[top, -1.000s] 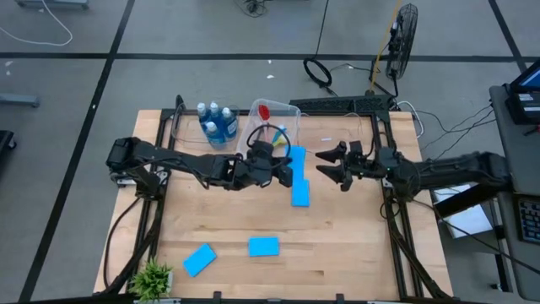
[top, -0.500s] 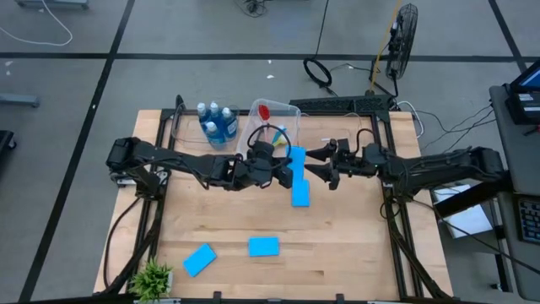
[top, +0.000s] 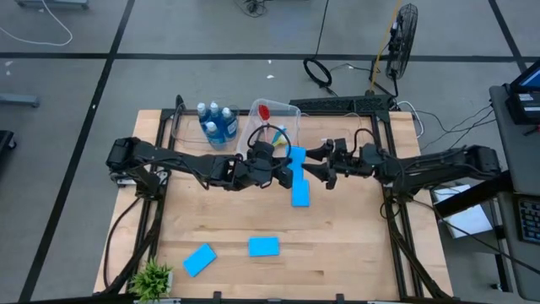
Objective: Pick & Place Kitchen Sink Supplies
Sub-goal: Put the blue sponge into the right transparent bin
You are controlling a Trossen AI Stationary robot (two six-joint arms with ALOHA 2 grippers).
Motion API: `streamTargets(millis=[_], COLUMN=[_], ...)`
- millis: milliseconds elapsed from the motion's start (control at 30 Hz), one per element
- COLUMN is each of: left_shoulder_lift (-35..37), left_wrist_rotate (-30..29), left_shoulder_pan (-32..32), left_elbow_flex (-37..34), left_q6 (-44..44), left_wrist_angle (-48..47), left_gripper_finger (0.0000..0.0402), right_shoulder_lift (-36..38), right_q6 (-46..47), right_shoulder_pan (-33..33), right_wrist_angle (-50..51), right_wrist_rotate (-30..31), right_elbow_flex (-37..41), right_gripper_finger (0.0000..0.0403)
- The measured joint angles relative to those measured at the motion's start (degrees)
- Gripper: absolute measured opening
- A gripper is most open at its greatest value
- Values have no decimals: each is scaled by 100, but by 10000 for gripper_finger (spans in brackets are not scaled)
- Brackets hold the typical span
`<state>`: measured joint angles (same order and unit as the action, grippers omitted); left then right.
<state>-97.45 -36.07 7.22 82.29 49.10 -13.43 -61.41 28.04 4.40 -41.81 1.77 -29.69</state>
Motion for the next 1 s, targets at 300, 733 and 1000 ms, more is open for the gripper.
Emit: streamTargets(millis=[300, 733, 1000], left_shoulder_lift=[-2, -4, -9], left_wrist_rotate=[-2, -7, -20], left_shoulder_pan=[-3, -11, -9], left_elbow_flex=[-1, -1, -5], left_q6=[4, 11, 66], left_wrist_angle=[-13, 2, 14], left_gripper_finger=[0, 0, 0], right_shoulder_lift=[-222, -318, -564], right_q6=[146, 82, 84], right_shoulder_pan=[0, 0, -2], right_wrist_angle=[-96, -318, -702], right_wrist_rotate=[8, 13, -3], right_elbow_flex=[0, 0, 0], right_gripper_finger=[277, 238, 213])
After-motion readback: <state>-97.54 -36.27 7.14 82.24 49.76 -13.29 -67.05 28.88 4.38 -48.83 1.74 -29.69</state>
